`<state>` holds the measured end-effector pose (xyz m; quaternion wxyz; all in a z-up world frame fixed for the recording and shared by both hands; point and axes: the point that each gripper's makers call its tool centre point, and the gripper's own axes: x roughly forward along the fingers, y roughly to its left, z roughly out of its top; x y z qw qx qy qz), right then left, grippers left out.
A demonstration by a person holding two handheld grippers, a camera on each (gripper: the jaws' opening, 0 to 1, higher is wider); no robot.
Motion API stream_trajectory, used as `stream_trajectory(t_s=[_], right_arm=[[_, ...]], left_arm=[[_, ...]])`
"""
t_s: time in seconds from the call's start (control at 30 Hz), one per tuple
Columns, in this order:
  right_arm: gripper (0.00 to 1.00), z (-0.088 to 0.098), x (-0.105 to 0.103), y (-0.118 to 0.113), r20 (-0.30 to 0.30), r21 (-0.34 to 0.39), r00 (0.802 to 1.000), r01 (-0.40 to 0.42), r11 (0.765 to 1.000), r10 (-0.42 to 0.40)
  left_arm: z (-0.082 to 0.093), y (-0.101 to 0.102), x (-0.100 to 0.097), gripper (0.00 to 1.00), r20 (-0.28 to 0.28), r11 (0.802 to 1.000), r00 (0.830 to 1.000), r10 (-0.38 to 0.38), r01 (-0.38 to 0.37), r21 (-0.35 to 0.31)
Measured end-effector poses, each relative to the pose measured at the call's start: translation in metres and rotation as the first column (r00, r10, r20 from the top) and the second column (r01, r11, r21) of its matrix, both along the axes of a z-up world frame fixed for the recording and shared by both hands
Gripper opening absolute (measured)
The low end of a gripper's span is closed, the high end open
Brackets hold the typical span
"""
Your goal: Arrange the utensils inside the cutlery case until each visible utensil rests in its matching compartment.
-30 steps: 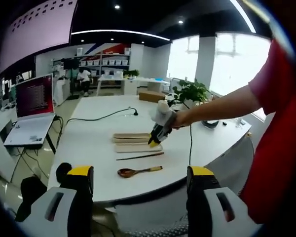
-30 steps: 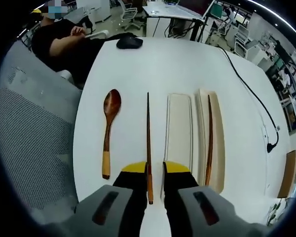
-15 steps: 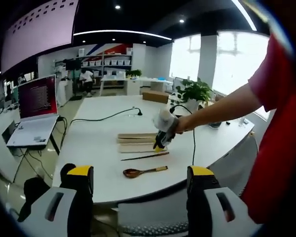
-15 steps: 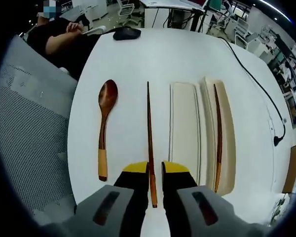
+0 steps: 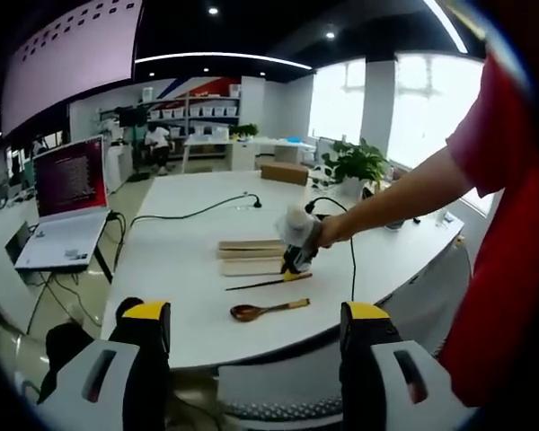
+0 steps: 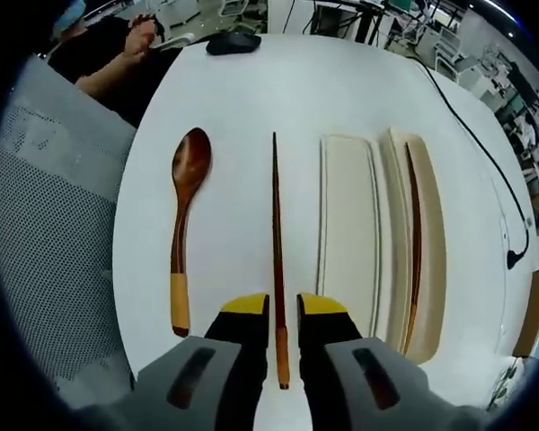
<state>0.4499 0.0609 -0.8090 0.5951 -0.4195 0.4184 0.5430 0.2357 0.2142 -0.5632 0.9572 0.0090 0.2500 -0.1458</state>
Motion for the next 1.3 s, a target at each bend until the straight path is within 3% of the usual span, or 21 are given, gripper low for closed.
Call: stream_trajectory(t_s=[1.0,1.3], right_arm=[[0.07,-0.011,-0.003,0.003,0.008,-0.061,0.999,-0.051,0.997,0.052],[0.03,-0.013,0.003,0.003,-0.054,-0.078,0.998,0.009,0.997,-0.013]], left_arm=[[-0.005,0.001,-0.003,0.79,-0.006,1.000,1.000,0.019,-0.019,-0.006],[-0.008,0.002,-0.008,0.79,-0.014,1.000,1.000,0.024,-0.024,-0.006]])
